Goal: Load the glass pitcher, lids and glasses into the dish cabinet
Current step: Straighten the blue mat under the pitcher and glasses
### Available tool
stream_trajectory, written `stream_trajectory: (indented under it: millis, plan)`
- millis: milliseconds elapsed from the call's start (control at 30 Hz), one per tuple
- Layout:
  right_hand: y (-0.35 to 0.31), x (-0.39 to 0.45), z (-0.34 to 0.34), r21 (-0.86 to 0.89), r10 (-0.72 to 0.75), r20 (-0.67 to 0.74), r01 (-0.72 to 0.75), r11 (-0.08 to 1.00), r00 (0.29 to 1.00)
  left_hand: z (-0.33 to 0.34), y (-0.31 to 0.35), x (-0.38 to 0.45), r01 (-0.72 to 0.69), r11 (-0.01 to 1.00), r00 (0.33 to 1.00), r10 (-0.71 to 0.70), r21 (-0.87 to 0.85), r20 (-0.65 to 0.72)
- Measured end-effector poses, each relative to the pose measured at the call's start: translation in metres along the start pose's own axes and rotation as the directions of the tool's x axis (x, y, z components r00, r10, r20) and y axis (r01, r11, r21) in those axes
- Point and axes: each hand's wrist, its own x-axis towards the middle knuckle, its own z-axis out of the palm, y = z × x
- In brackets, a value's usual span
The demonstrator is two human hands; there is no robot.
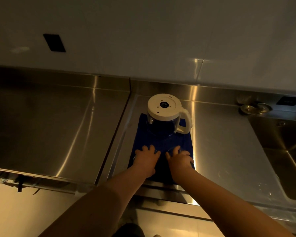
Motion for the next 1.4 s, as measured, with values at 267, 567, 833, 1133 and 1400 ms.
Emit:
stream_trajectory:
  millis: [267,567,833,1133,1400]
  plan:
    - [-0.001,0.004,0.008,0.013,-0.015,-0.036,0.016,1.000,0.999,-0.005,0.003,0.001,-0.006,0.999,1.000,0.005,0.049,0.024]
    - [0.011,0.009,0.021,0.116,-0.004,-0.136,0.020,0.993,0.991,-0.002,0.003,0.001,0.016,0.999,1.000,-0.016,-0.036,-0.025]
    - [0.017,0.023,0.032,0.275,-0.004,-0.290,0.087,0.957,0.957,0.011,0.002,0.013,0.016,0.994,0.998,-0.023,-0.111,-0.056]
    - [0.017,0.033,0.063,0.347,-0.026,-0.388,0.172,0.922,0.921,0.022,-0.006,0.013,-0.005,0.992,0.999,-0.002,-0.123,-0.053]
    - [0.013,0.033,0.063,0.265,-0.104,-0.407,0.226,0.938,0.907,0.023,-0.009,0.017,-0.034,0.994,0.993,0.022,-0.100,-0.114]
